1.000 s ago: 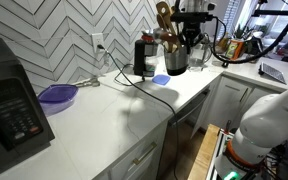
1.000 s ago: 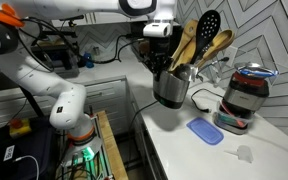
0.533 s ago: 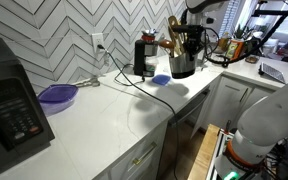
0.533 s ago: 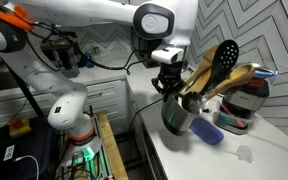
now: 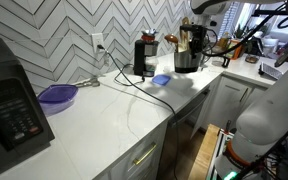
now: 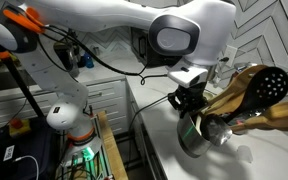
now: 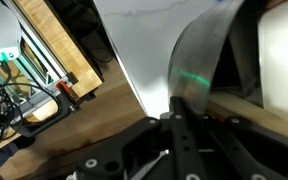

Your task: Move the silver cutlery holder to the right.

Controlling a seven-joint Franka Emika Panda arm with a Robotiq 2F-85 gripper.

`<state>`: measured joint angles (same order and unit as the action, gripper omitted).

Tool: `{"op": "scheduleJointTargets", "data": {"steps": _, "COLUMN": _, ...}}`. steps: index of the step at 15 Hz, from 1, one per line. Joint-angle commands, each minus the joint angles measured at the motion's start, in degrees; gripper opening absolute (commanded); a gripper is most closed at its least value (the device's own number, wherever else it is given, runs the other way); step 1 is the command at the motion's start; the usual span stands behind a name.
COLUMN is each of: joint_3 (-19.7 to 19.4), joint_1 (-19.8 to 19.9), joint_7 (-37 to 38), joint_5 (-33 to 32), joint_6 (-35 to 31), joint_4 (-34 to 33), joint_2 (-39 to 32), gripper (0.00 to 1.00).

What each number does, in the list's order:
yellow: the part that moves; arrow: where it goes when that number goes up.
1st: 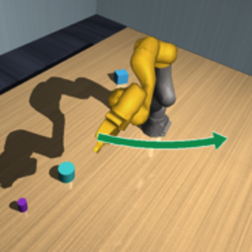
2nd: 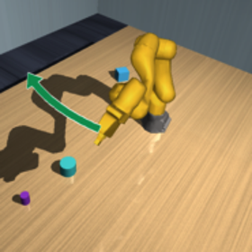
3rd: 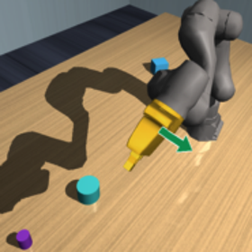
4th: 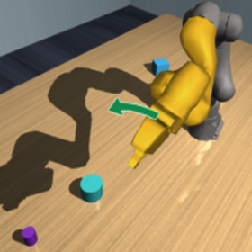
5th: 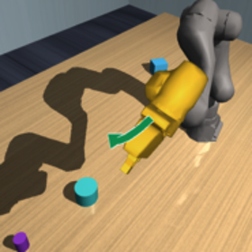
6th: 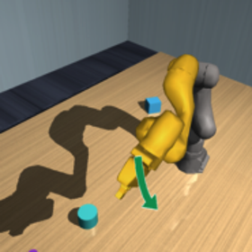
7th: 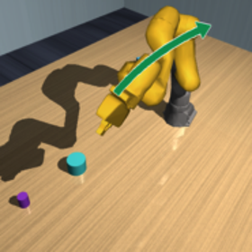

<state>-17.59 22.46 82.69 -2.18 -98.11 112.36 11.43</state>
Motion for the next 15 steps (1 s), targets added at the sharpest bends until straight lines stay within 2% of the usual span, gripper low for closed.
{"op": "scheduleJointTargets", "data": {"steps": 1, "joint_3": -0.3, "joint_1": -0.4, "joint_7": -0.3, "joint_5": 1.1, "joint_6": -2.8, "joint_4": 1.1, "joint_2": 0.5, "gripper": 0.01}}
{"op": "scheduleJointTargets", "data": {"steps": 6, "joint_3": -1.9, "joint_1": 0.8, "joint_7": 1.7, "joint_5": 1.4, "joint_6": -12.9, "joint_4": -0.4, "joint_2": -2.9, "gripper": 0.01}}
{"op": "scheduleJointTargets", "data": {"steps": 8, "joint_3": -2.9, "joint_1": 0.4, "joint_7": -3.9, "joint_5": 2.6, "joint_6": -14.8, "joint_4": -3.6, "joint_2": -4.7, "gripper": 0.01}}
{"op": "scheduleJointTargets", "data": {"steps": 11, "joint_3": -4.5, "joint_1": 0.5, "joint_7": -14.9, "joint_5": 4.7, "joint_6": -12.1, "joint_4": -11.8, "joint_2": -8.9, "gripper": 0.01}}
{"op": "scheduleJointTargets", "data": {"steps": 13, "joint_3": -5.5, "joint_1": 0.9, "joint_7": -21.5, "joint_5": 6.9, "joint_6": -12.5, "joint_4": -17.2, "joint_2": -12.2, "gripper": 0.01}}
{"op": "scheduleJointTargets", "data": {"steps": 15, "joint_3": -6.4, "joint_1": 1.8, "joint_7": -24.5, "joint_5": 9.0, "joint_6": -12.3, "joint_4": -22.9, "joint_2": -15.9, "gripper": 0.01}}
